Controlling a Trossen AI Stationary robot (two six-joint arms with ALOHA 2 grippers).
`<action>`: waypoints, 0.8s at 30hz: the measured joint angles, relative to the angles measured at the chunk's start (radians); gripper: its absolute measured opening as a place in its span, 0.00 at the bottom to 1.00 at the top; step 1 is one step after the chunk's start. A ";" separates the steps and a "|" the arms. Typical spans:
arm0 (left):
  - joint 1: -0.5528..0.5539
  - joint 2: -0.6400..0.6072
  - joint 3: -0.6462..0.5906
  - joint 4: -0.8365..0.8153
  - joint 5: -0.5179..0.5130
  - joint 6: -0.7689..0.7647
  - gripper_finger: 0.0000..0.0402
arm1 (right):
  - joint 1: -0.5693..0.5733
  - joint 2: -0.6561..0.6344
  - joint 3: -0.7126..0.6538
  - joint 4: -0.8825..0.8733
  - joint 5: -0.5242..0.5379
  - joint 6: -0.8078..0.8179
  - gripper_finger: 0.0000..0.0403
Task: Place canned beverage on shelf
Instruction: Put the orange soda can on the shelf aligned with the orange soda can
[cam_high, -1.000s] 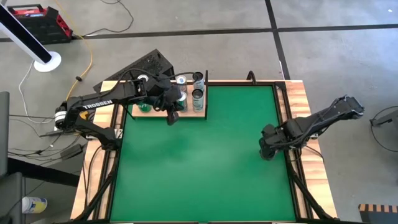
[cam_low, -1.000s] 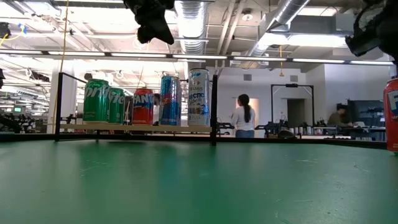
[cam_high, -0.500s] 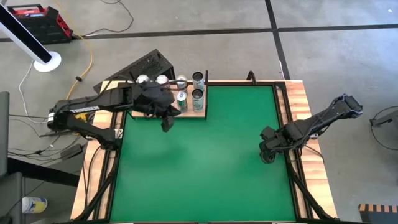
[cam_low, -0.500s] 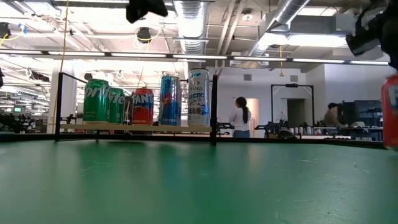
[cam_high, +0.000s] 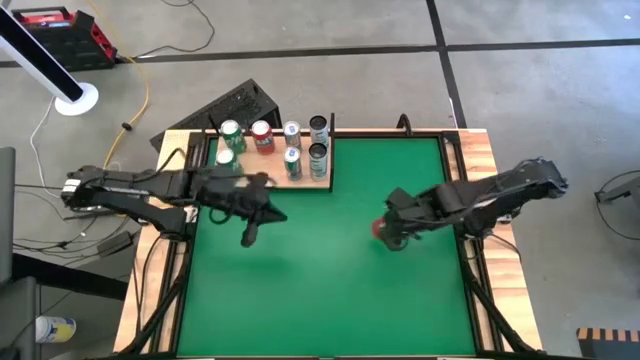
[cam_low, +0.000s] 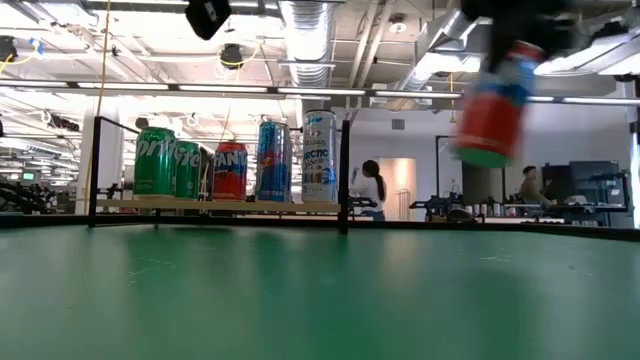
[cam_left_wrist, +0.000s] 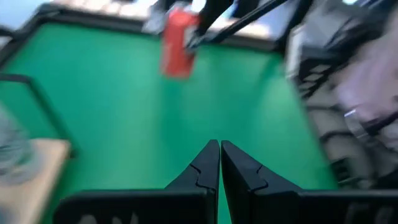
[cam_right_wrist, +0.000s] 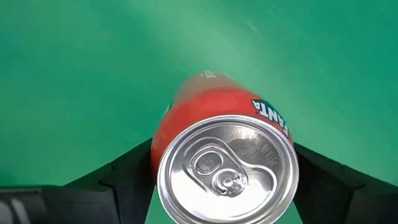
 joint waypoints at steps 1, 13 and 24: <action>-0.007 -0.031 -0.057 0.069 0.021 -0.016 0.00 | -0.009 0.039 0.037 0.026 0.000 -0.025 0.81; -0.068 -0.130 -0.321 0.283 0.040 0.006 0.13 | -0.151 0.512 0.487 0.137 -0.059 -0.325 0.81; -0.078 -0.130 -0.322 0.171 0.005 -0.043 0.50 | -0.219 0.911 0.954 0.004 -0.180 -0.548 0.81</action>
